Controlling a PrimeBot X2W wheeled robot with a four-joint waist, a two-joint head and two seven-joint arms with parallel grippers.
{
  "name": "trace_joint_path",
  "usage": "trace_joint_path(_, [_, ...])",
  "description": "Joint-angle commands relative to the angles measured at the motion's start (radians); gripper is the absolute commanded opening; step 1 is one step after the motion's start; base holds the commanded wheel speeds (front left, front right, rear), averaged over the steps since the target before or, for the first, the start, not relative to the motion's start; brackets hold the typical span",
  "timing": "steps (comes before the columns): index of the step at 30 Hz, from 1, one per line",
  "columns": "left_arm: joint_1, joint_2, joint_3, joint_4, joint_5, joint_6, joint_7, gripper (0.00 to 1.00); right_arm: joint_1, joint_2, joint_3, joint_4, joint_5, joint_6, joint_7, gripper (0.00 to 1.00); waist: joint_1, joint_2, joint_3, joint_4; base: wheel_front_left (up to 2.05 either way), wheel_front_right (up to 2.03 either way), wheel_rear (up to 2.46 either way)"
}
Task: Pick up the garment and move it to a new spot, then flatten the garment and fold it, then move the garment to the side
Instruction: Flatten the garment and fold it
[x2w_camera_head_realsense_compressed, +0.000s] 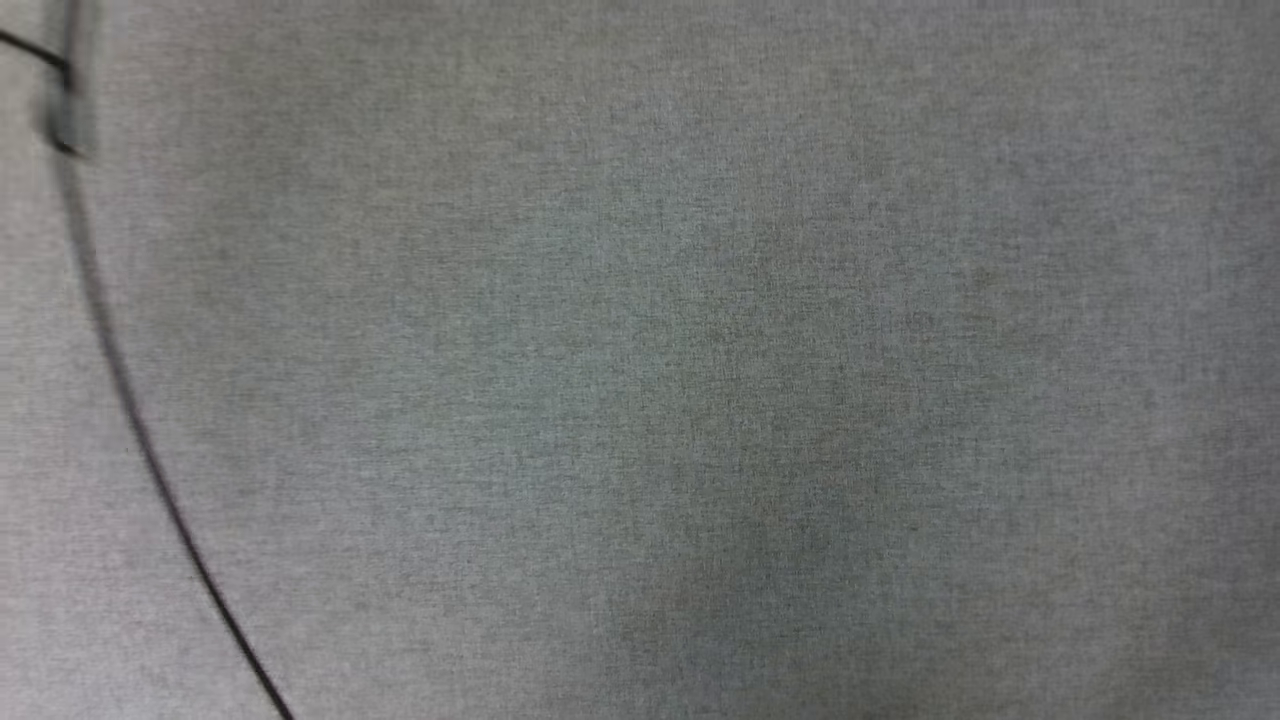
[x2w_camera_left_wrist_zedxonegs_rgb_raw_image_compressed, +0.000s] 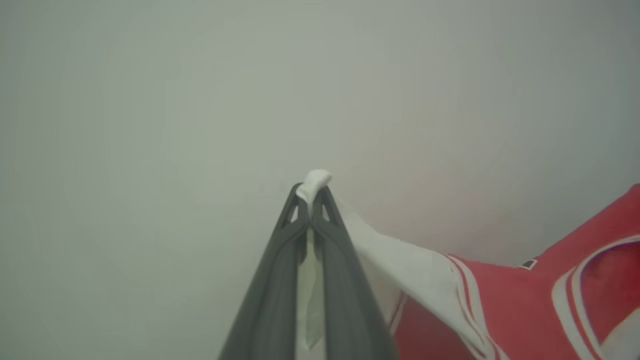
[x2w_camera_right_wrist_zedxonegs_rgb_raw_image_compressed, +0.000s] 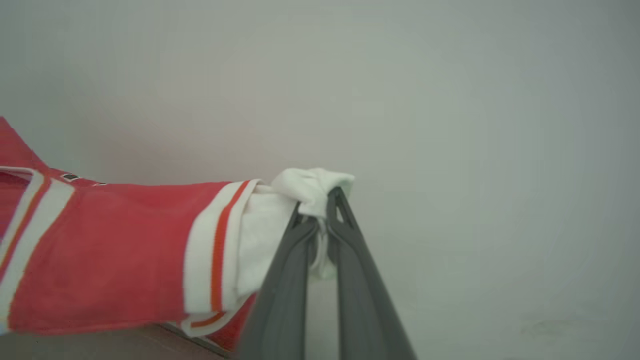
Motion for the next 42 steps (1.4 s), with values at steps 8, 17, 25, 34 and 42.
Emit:
trace_joint_path(8, [0.295, -0.034, -0.009, 0.033, -0.023, -0.009, -0.033, 0.0, 0.249, -0.009, 0.075, 0.061, 0.055, -0.001, -0.005, 0.0, -0.0003, 0.0, -0.115, 0.007, 0.0, 0.0, 0.0])
trace_joint_path(17, [0.693, 0.003, -0.002, -0.061, -0.046, 0.02, -0.037, 0.0, 0.553, -0.051, 0.148, 0.049, 0.187, -0.001, 0.086, 0.0, -0.0003, 0.0, -0.283, 0.002, 0.0, 0.0, 0.0])
trace_joint_path(25, [1.008, 0.07, -0.03, -0.147, -0.073, 0.039, 0.016, 0.0, 0.799, -0.145, 0.208, -0.04, 0.353, -0.001, 0.258, 0.0, -0.0003, 0.0, -0.416, 0.009, 0.0, 0.0, 0.0])
trace_joint_path(34, [1.294, 0.177, -0.057, -0.334, -0.103, 0.076, 0.123, 0.0, 1.045, -0.228, 0.154, -0.173, 0.458, -0.001, 0.377, 0.0, -0.0003, 0.0, -0.515, 0.018, 0.0, 0.0, 0.0])
trace_joint_path(42, [1.516, 0.267, -0.089, -0.542, -0.111, 0.139, 0.225, 0.0, 1.253, -0.274, 0.075, -0.311, 0.495, -0.001, 0.515, 0.0, -0.0003, 0.0, -0.555, 0.01, 0.0, 0.0, 0.0])
